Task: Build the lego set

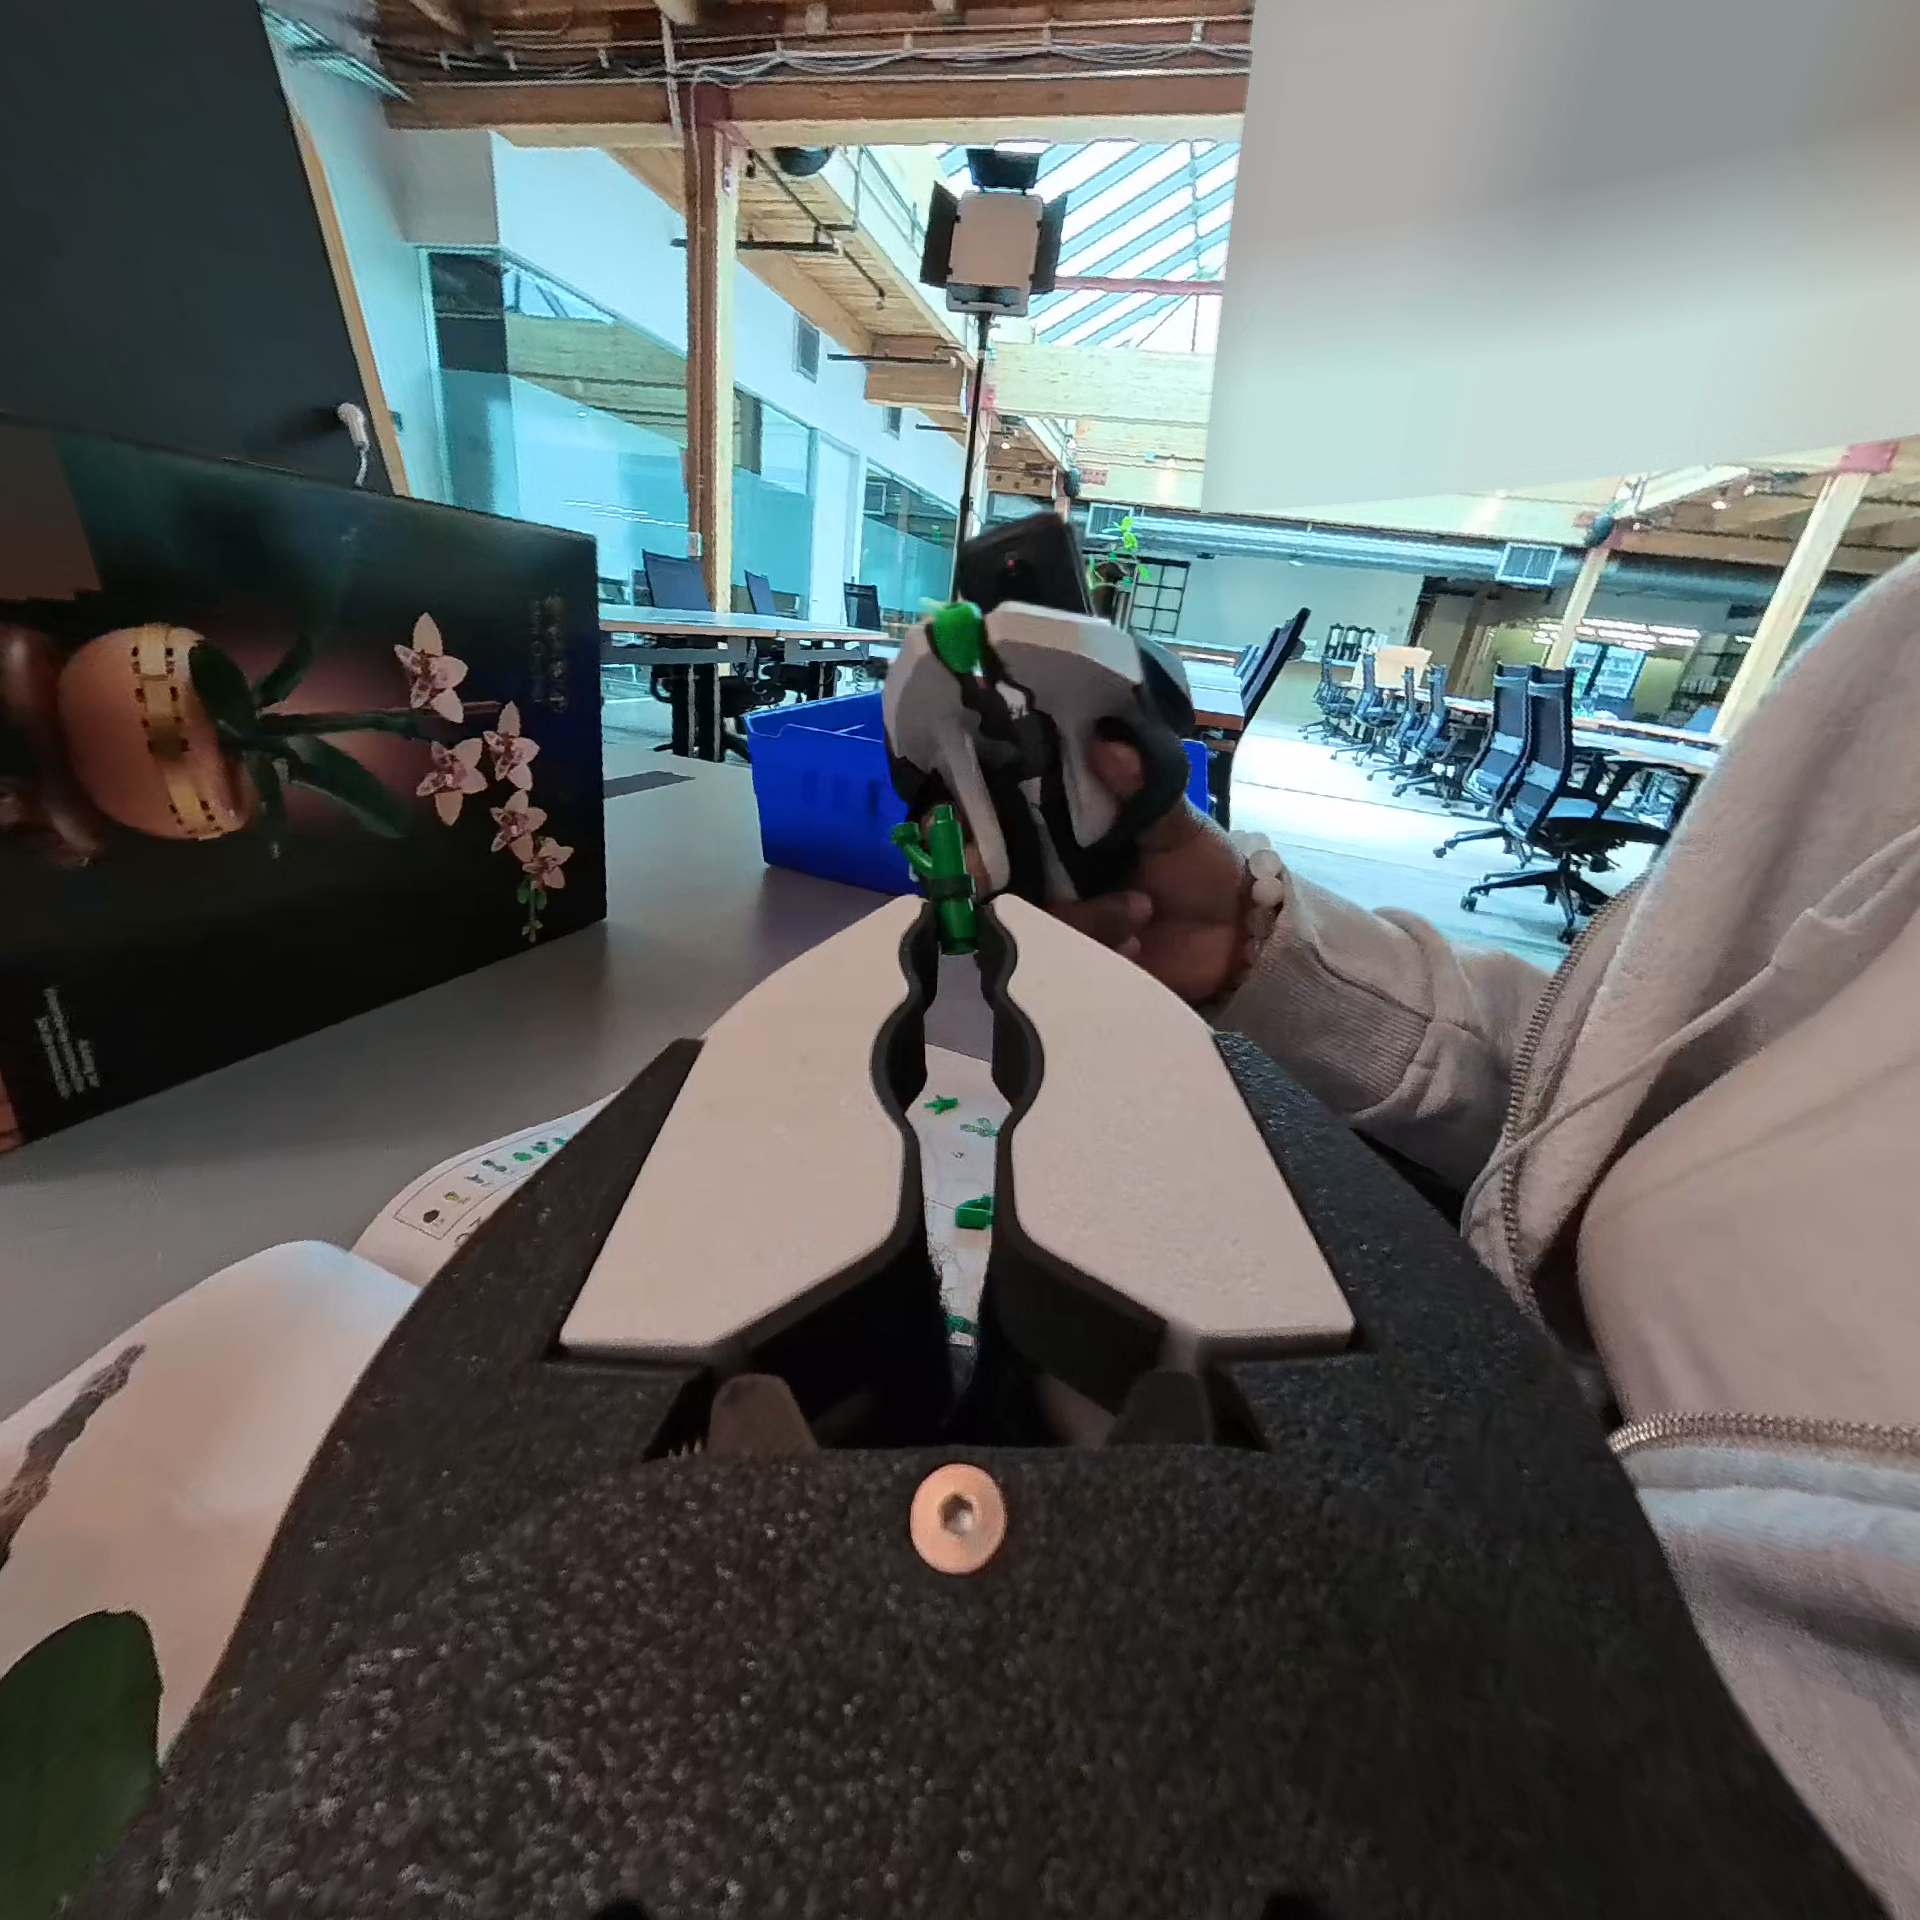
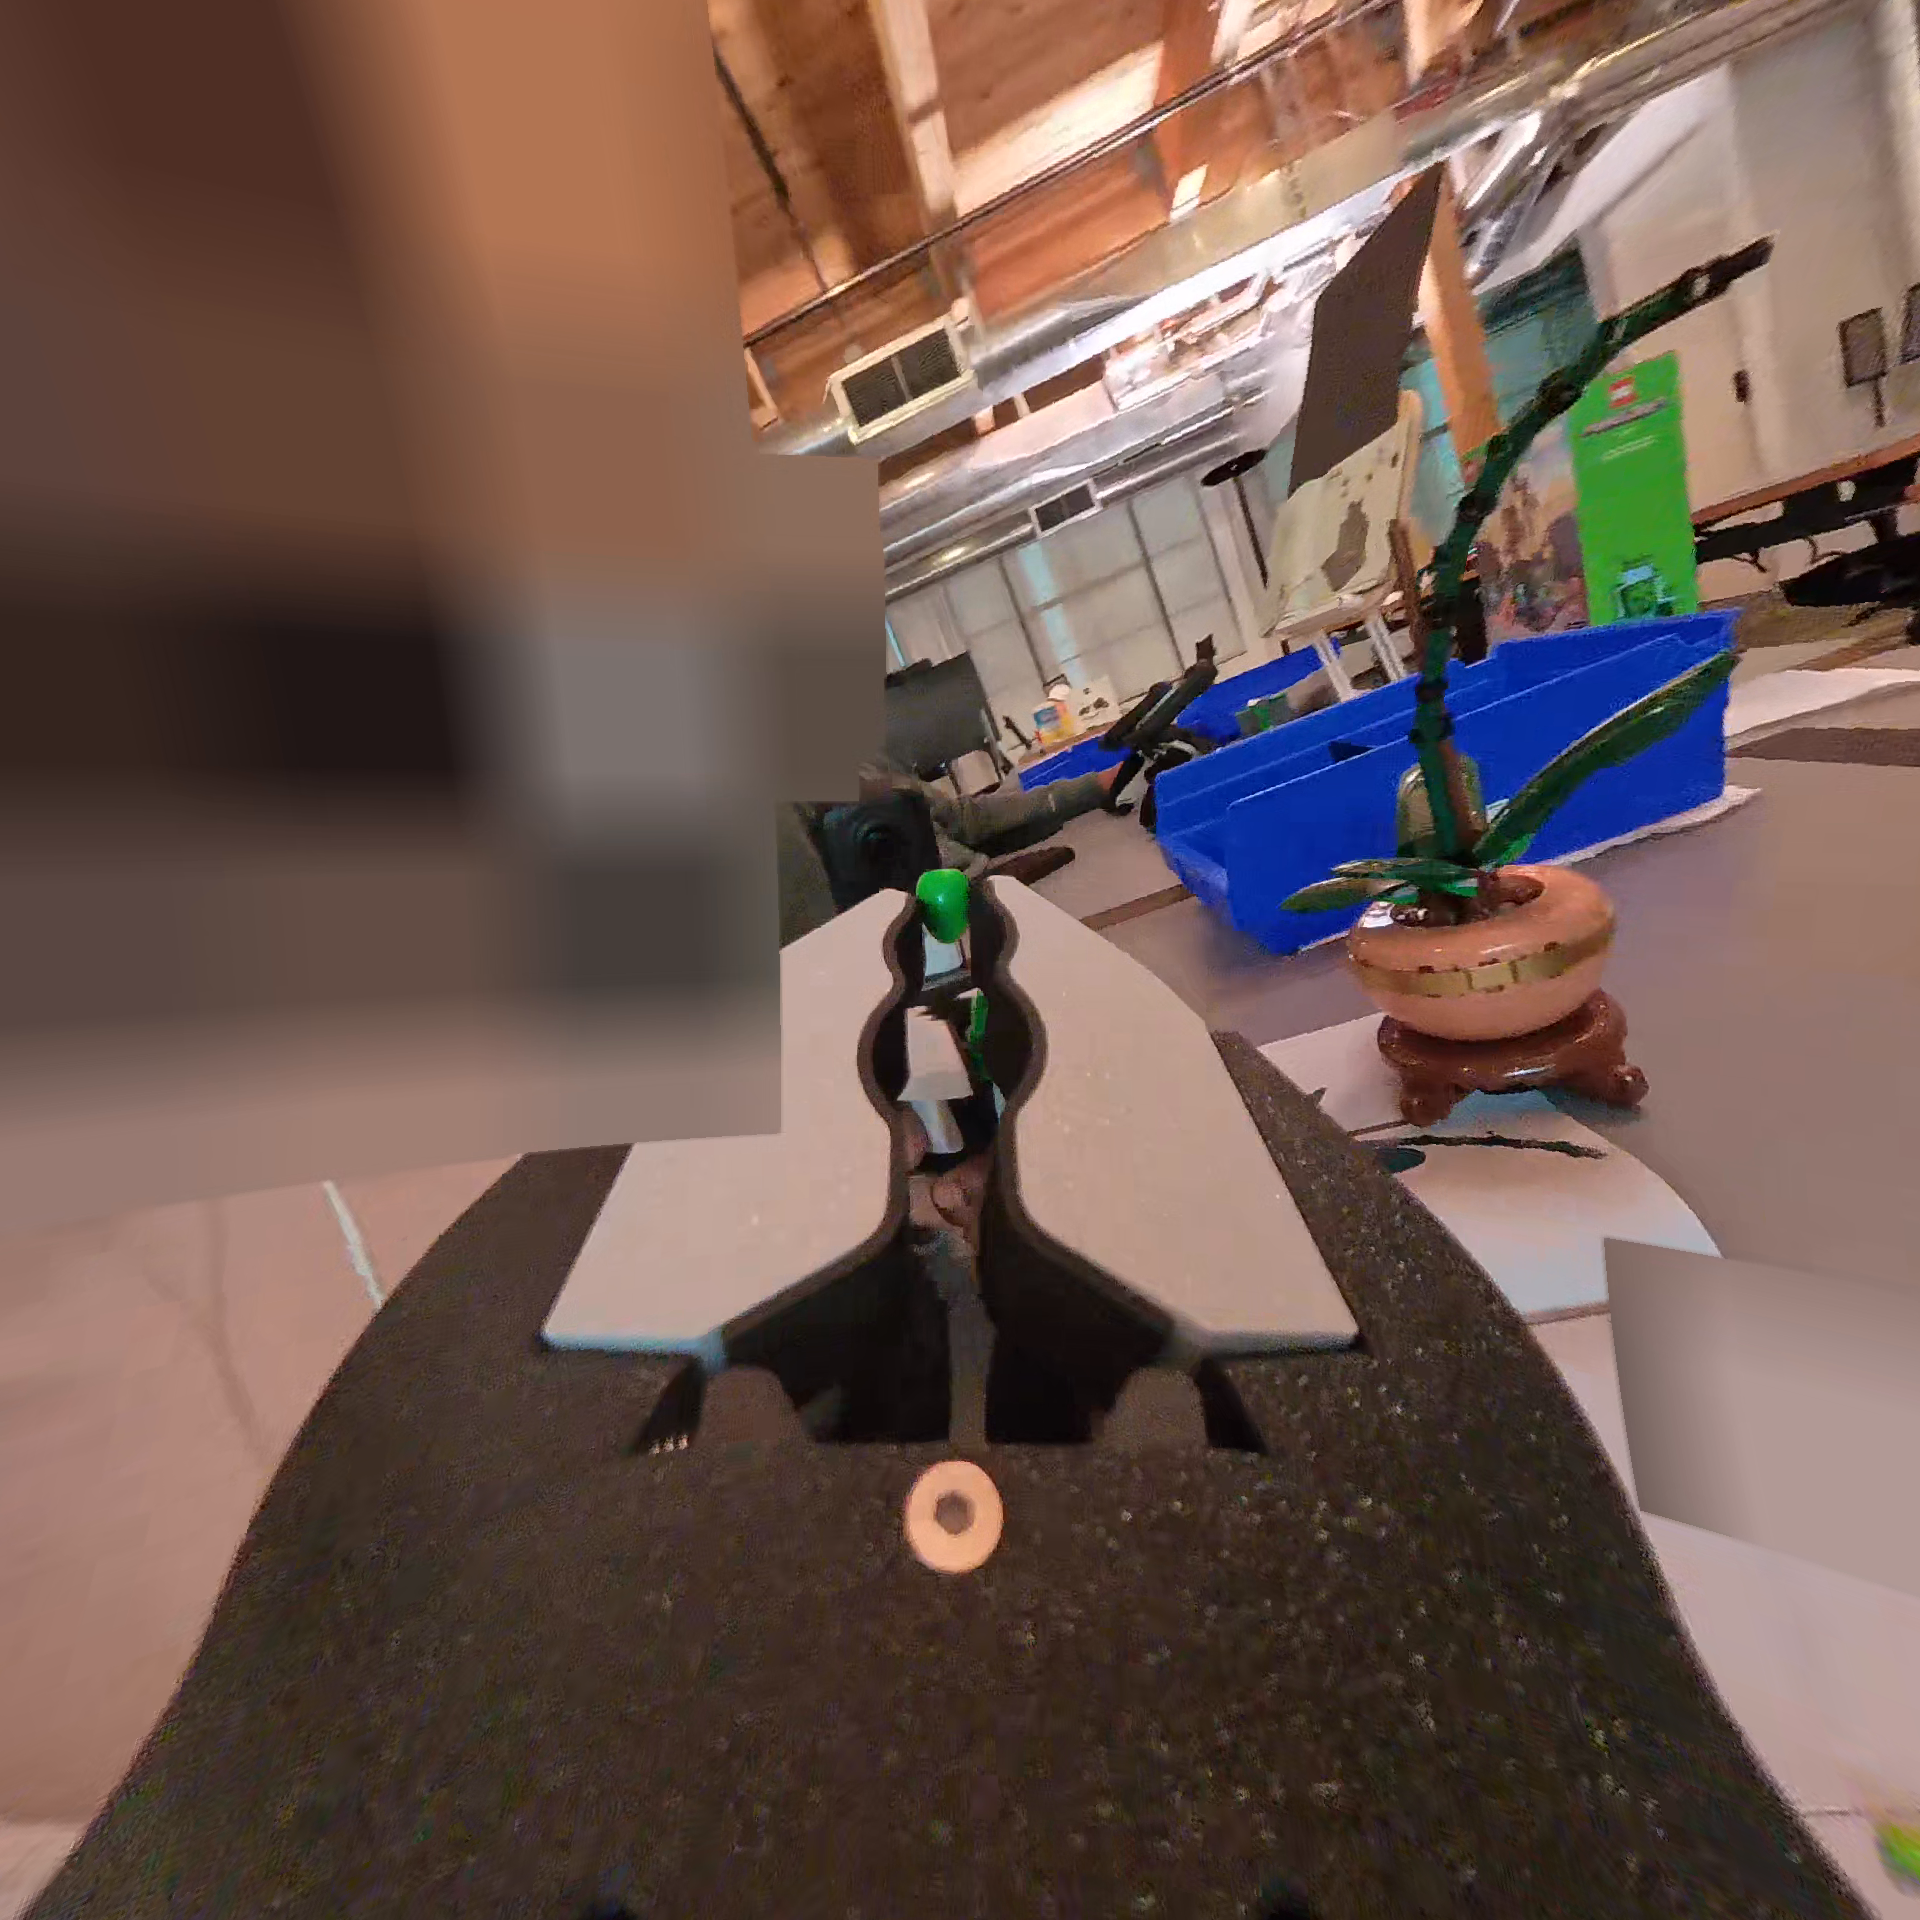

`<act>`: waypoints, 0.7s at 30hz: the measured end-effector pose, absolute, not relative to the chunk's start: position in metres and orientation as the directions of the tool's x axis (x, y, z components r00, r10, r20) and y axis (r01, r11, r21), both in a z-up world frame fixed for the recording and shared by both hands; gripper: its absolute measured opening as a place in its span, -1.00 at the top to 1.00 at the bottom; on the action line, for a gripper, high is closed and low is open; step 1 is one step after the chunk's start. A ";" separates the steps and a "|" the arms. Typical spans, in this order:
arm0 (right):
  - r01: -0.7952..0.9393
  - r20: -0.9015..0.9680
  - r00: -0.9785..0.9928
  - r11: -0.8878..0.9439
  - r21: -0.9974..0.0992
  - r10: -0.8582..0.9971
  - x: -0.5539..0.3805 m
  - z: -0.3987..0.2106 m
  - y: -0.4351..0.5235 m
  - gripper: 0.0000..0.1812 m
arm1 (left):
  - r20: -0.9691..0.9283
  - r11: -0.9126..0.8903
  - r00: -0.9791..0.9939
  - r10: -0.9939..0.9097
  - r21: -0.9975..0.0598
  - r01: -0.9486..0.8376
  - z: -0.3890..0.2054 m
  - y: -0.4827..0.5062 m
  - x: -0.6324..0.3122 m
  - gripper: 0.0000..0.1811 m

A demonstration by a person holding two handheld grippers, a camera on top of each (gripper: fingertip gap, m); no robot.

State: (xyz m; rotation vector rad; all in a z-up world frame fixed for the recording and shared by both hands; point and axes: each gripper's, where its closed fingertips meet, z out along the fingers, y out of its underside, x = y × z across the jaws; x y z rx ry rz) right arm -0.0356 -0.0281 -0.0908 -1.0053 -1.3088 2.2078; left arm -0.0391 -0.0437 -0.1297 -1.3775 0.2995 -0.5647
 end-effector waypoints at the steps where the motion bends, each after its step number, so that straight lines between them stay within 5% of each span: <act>1: 0.045 -0.363 -0.685 -0.460 -0.887 0.632 -0.033 -0.093 -0.032 0.91 | 0.121 0.081 0.829 -0.546 -0.977 0.196 -0.130 -0.044 -0.038 0.93; 3: 0.071 -0.280 -0.696 -0.326 -0.943 0.661 -0.027 -0.099 -0.036 0.91 | 0.091 0.067 0.817 -0.569 -0.985 0.157 -0.131 -0.048 -0.035 0.93; 6: 0.099 0.083 -0.641 0.190 -0.977 0.763 -0.019 -0.115 -0.034 0.91 | -0.020 0.012 0.811 -0.584 -1.000 -0.016 -0.141 -0.053 -0.029 0.93; 8: 0.089 0.379 -0.614 0.537 -0.839 0.693 -0.017 -0.120 -0.033 0.91 | -0.063 -0.084 0.802 -0.594 -0.987 -0.139 -0.155 -0.054 -0.028 0.93; 11: 0.025 0.698 -0.595 0.877 -0.480 0.399 -0.017 -0.128 -0.039 0.91 | -0.078 -0.197 0.785 -0.615 -0.948 -0.248 -0.168 -0.056 -0.025 0.93; 15: -0.022 0.844 -0.535 0.999 -0.035 0.018 -0.023 -0.141 -0.037 0.91 | -0.053 -0.243 0.794 -0.605 -0.938 -0.248 -0.166 -0.051 -0.021 0.93; 21: -0.026 0.871 -0.488 0.998 0.053 -0.060 -0.021 -0.133 -0.033 0.91 | 0.015 -0.273 0.810 -0.586 -0.945 -0.180 -0.157 -0.048 -0.020 0.93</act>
